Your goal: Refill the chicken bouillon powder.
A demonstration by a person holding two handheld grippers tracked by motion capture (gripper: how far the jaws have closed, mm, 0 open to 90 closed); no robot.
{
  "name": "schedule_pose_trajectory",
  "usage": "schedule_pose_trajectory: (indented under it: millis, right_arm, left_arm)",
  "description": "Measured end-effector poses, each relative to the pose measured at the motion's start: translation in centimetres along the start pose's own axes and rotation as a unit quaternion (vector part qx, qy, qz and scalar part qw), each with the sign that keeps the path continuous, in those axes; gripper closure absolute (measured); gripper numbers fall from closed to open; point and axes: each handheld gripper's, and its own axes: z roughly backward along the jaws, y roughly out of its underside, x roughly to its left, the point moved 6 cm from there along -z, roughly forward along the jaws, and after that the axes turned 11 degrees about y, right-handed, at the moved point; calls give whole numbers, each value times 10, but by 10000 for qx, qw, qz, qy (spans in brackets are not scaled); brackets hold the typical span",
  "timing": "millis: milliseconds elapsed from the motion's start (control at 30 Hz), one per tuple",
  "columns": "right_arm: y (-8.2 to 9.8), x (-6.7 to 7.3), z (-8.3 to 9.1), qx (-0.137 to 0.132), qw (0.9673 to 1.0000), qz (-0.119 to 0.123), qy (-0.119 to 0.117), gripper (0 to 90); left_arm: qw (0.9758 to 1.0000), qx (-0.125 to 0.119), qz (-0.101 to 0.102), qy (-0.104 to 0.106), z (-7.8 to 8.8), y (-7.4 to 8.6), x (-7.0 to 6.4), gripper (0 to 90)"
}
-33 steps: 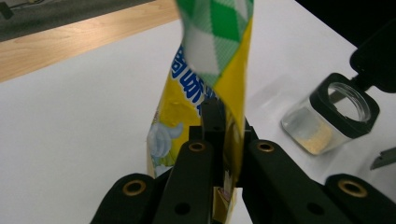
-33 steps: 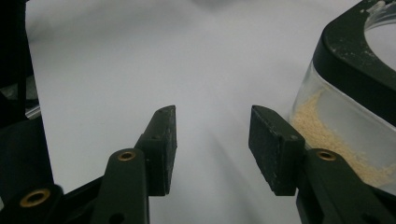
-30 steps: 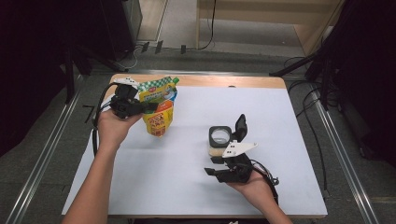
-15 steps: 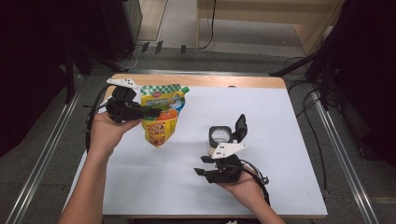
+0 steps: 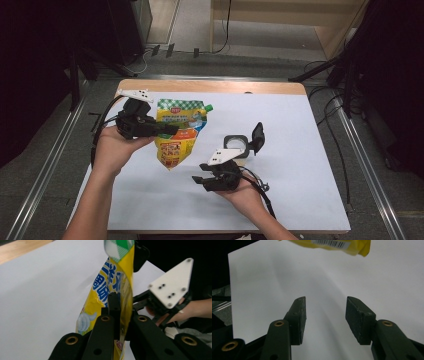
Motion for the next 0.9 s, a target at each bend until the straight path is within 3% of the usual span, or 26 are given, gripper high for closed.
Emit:
schedule_pose_trajectory:
  millis: [133,367,500,700,800,900]
  right_arm:
    - [-1,1,-9,-30,10000,-78,36,524]
    - [-1,-2,-12,-346,9991,-110,226,529]
    - [1,-4,-13,-549,9976,25,423,524]
    - [3,-5,-13,-912,9940,-56,599,549]
    - [4,-1,-12,-972,9932,93,629,553]
    - [2,7,-10,-1019,9918,339,696,504]
  left_arm:
    - [9999,74,-12,149,-5,0,-8,900]
    - [9991,158,-47,385,-16,-2,-23,900]
    - [9983,197,-51,543,-21,-4,-32,900]
    - [9963,176,238,807,-30,-3,-35,900]
    - [9955,135,401,845,-32,-1,-30,900]
    - [9943,106,570,890,-36,2,-25,900]
